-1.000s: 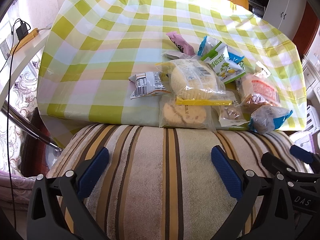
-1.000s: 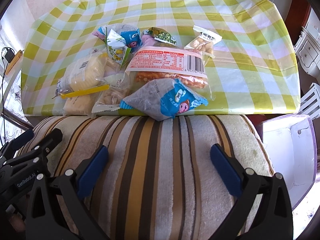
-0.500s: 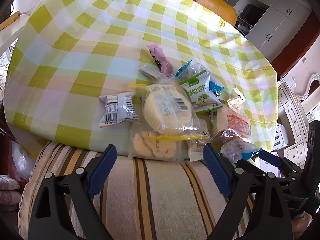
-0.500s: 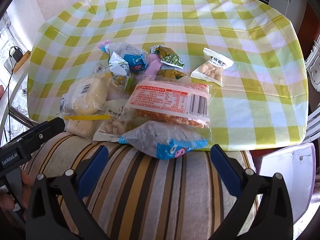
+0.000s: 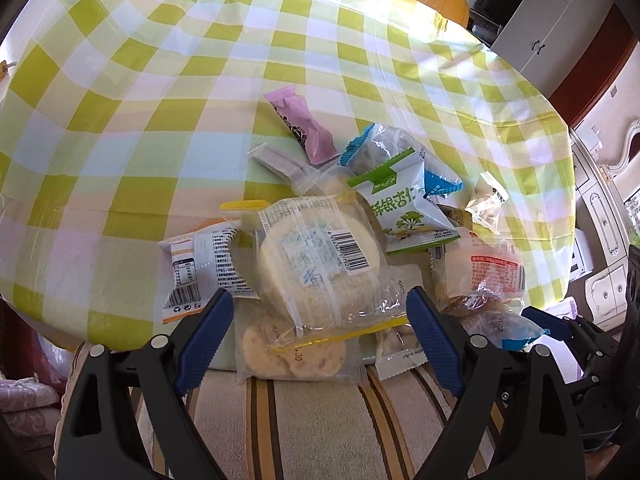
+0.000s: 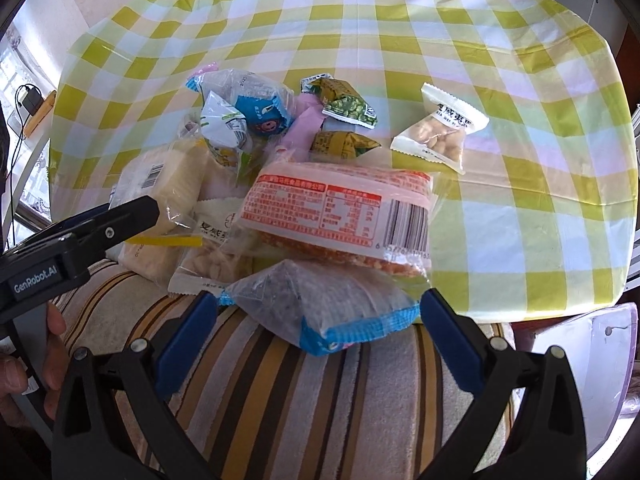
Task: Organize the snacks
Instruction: 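Grasp the clear bread bun bag with the left tool while the right tool grasps the blue pig-print bag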
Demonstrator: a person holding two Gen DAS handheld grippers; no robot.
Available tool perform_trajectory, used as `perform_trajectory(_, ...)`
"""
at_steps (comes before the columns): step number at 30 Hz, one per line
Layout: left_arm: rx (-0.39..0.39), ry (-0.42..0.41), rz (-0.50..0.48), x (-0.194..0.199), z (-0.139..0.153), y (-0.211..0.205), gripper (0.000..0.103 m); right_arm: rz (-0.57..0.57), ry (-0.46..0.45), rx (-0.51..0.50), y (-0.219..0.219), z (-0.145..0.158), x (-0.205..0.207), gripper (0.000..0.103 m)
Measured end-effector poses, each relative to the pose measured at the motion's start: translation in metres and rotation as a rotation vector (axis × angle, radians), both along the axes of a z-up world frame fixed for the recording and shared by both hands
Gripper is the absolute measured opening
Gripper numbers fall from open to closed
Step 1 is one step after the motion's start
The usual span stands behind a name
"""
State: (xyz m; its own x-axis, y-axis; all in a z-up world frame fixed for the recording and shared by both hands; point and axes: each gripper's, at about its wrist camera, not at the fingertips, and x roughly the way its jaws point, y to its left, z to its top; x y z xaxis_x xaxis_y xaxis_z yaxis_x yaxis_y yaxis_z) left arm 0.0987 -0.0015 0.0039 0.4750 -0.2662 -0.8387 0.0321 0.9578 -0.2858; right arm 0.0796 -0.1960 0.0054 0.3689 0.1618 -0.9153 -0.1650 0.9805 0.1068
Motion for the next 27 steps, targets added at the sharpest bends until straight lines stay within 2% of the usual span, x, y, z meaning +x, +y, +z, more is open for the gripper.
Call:
perform_trajectory(6, 0.02, -0.002, -0.019, 0.004, -0.002, -0.005, 0.085, -0.039, 0.028, 0.066, -0.012, -0.004, 0.004, 0.101)
perform_trajectory(12, 0.02, 0.013, -0.037, 0.006, -0.006, -0.009, 0.076, -0.057, 0.055, 0.083, -0.023, -0.011, 0.011, 0.101)
perform_trajectory(20, 0.039, -0.001, -0.044, 0.004, -0.004, -0.014, 0.064, -0.042, 0.067, 0.127, -0.024, -0.014, 0.01, 0.088)
perform_trajectory(24, 0.023, -0.012, -0.037, 0.001, -0.002, -0.011, 0.06, -0.07, 0.054, 0.167, -0.032, -0.01, 0.006, 0.071)
perform_trajectory(27, 0.012, -0.02, -0.033, -0.002, 0.0, -0.009, 0.055, -0.065, 0.04, 0.164, -0.033, -0.008, 0.002, 0.068)
